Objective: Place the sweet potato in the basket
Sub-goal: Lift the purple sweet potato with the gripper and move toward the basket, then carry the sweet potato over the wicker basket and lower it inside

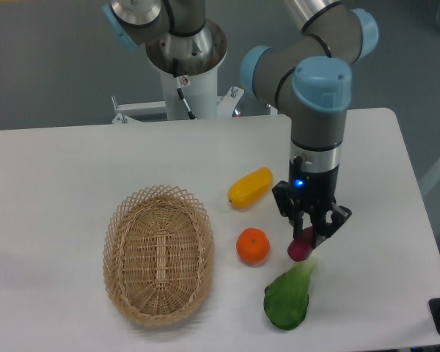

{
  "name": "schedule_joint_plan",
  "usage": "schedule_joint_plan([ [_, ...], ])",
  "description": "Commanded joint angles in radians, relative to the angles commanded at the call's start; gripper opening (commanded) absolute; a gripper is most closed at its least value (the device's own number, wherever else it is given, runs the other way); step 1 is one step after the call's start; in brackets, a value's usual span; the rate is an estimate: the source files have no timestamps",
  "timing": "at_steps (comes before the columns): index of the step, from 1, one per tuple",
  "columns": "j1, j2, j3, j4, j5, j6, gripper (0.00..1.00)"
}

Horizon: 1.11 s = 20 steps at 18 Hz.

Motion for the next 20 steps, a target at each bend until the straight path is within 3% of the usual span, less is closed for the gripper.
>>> schedule_joint_plan([
  [3, -0.052, 0.012, -0.002, 0.0, 0.017, -0.051, 0.3],
  [9, -0.162, 0.064, -0.112, 0.012, 0.061, -0.184, 0.3],
  [20, -0.41, -0.058, -0.13, 0.023, 0.233, -0.312, 0.31],
])
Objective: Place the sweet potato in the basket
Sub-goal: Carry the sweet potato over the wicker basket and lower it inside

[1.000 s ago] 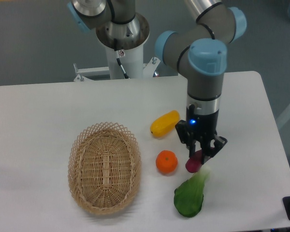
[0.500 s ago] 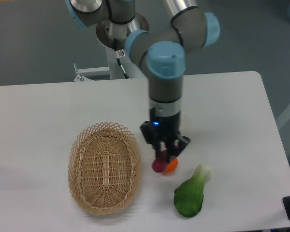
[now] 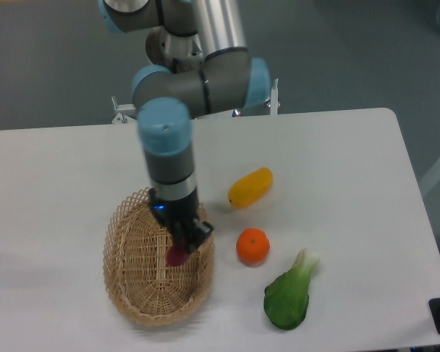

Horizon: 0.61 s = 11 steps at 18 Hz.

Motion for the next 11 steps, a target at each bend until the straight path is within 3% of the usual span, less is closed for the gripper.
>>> schedule_joint_plan([
  [11, -0.042, -0.069, -0.011, 0.003, 0.02, 0.009, 0.35],
])
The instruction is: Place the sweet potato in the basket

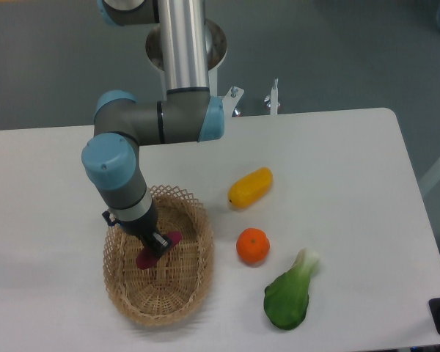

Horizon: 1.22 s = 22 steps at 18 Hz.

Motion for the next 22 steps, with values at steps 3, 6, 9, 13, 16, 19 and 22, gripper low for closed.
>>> schedule_joint_plan([
  [3, 0.0, -0.006, 0.0, 0.0, 0.0, 0.0, 0.45],
  [6, 0.0, -0.003, 0.021, 0.002, 0.0, -0.002, 0.86],
  [9, 0.002, 0.006, 0.035, -0.002, 0.0, -0.002, 0.99],
  [13, 0.049, 0.014, 0.098, -0.008, -0.002, 0.005, 0.99],
  [16, 0.127, 0.049, 0.141, -0.023, -0.006, 0.063, 0.99],
  [19, 0.211, 0.081, 0.152, -0.037, -0.012, 0.145, 0.99],
  [22, 0.308, 0.118, 0.153, -0.106, -0.014, 0.27, 0.99],
])
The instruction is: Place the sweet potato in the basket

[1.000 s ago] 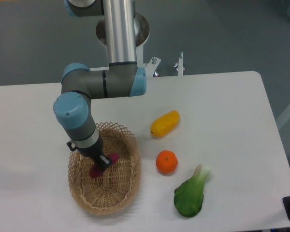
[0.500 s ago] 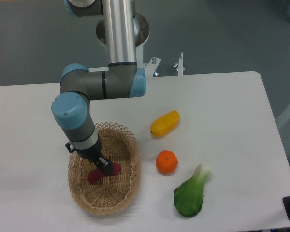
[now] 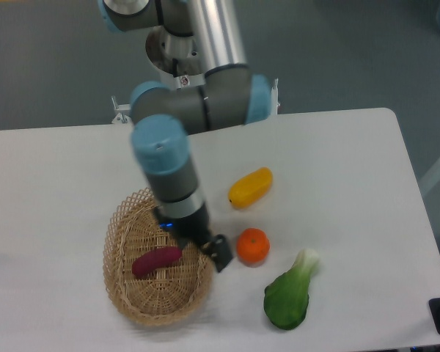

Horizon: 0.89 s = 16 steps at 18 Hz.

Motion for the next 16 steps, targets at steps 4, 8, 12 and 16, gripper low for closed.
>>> schedule_joint_plan([
  [4, 0.129, 0.02, 0.003, -0.068, -0.003, 0.19, 0.99],
  [8, 0.242, 0.041, 0.006, -0.086, -0.064, 0.335, 1.0],
  [12, 0.301, 0.046, 0.006, -0.118, -0.078, 0.413, 1.0],
  [16, 0.332, 0.049, 0.012, -0.118, -0.109, 0.424, 1.0],
])
